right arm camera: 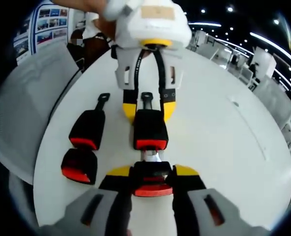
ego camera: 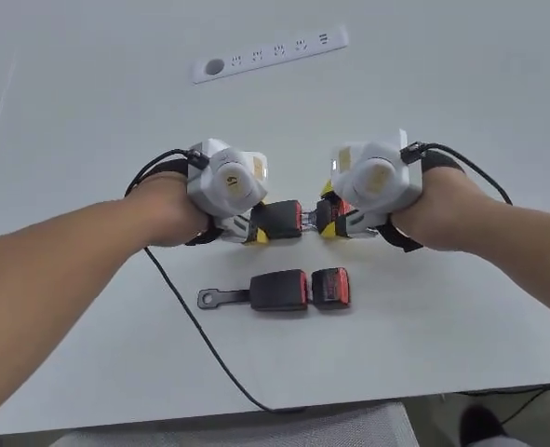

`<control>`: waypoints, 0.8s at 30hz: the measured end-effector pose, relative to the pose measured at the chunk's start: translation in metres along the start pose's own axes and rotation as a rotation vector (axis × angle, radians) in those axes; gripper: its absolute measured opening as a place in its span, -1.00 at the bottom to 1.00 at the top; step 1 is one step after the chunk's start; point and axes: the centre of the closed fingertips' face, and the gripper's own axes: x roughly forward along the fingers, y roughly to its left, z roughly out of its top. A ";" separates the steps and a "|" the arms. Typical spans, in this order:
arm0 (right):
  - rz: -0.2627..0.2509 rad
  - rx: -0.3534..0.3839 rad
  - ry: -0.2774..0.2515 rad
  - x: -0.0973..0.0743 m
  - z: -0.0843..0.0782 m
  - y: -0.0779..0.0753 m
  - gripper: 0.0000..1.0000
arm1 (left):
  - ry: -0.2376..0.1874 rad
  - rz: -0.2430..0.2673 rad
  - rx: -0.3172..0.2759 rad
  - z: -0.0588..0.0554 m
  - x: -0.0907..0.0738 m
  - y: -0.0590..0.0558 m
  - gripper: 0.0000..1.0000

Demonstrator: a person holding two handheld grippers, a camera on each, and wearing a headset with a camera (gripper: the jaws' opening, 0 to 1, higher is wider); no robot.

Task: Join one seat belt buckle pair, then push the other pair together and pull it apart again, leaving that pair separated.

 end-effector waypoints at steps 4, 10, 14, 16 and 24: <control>0.007 -0.003 0.008 -0.005 -0.004 0.001 -0.41 | -0.006 0.003 0.002 -0.001 0.000 0.000 -0.37; 0.004 0.002 0.026 -0.020 -0.021 -0.001 -0.40 | -0.005 0.000 0.005 0.003 -0.003 -0.004 -0.37; -0.004 0.006 0.048 -0.033 -0.036 -0.004 -0.40 | -0.002 0.004 0.002 0.006 -0.005 -0.007 -0.36; -0.008 0.008 0.059 -0.040 -0.044 -0.005 -0.39 | 0.000 0.010 -0.006 0.007 -0.006 -0.007 -0.36; -0.024 0.021 0.114 -0.070 -0.077 -0.005 -0.38 | -0.014 0.032 -0.045 0.008 -0.008 -0.007 -0.35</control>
